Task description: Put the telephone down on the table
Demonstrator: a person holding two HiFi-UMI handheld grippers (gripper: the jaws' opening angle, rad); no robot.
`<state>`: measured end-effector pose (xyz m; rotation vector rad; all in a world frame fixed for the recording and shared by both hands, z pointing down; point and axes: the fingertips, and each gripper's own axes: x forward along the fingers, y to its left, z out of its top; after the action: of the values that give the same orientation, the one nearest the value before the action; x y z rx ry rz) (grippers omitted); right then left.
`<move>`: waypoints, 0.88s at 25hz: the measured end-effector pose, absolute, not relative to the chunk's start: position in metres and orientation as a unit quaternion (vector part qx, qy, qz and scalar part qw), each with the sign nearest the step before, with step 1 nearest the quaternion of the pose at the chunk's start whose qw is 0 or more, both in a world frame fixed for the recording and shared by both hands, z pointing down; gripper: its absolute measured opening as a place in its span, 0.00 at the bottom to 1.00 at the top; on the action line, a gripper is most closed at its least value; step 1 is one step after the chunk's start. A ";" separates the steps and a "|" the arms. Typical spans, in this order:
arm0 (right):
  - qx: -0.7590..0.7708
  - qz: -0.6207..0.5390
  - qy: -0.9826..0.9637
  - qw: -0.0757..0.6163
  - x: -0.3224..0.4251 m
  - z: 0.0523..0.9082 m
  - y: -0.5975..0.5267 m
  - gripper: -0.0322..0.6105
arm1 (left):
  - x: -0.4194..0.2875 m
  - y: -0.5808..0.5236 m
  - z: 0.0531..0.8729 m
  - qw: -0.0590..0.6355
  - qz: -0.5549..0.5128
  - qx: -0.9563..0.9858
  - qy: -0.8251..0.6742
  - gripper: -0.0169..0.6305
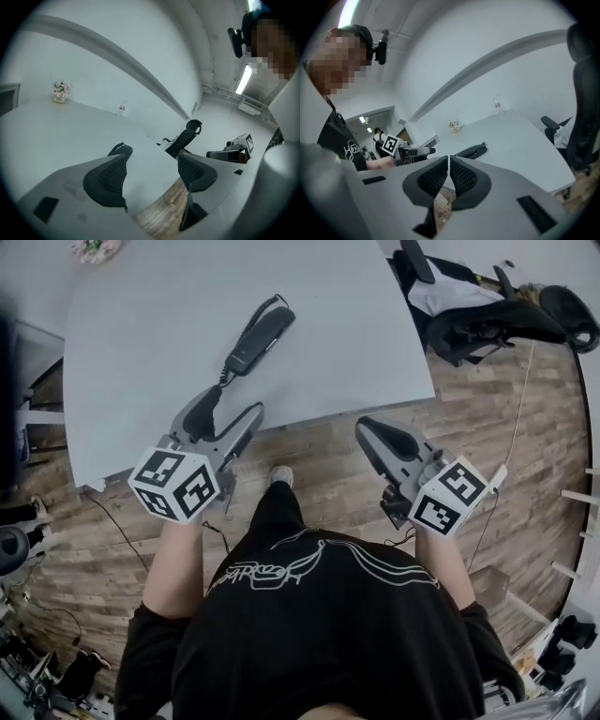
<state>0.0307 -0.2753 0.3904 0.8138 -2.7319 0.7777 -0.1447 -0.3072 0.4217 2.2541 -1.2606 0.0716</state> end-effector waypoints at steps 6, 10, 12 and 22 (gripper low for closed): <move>0.222 0.218 -0.947 0.073 0.027 0.352 -0.212 0.12 | -0.105 -0.221 0.364 0.285 -0.059 0.852 -0.436 0.15; 0.216 0.222 -0.950 0.043 0.031 0.340 -0.171 0.12 | -0.079 -0.161 0.333 0.248 -0.076 0.866 -0.428 0.04; 0.204 0.216 -0.954 0.039 0.032 0.337 -0.145 0.12 | -0.061 -0.132 0.323 0.238 -0.077 0.876 -0.411 0.04; 0.177 0.182 -0.967 0.024 0.054 0.319 -0.048 0.12 | -0.018 -0.039 0.300 0.242 -0.095 0.886 -0.383 0.04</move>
<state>0.0542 -0.0478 0.3187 0.5464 -2.9913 0.5636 -0.0179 -0.0386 0.3005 2.4227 -1.0476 -0.2587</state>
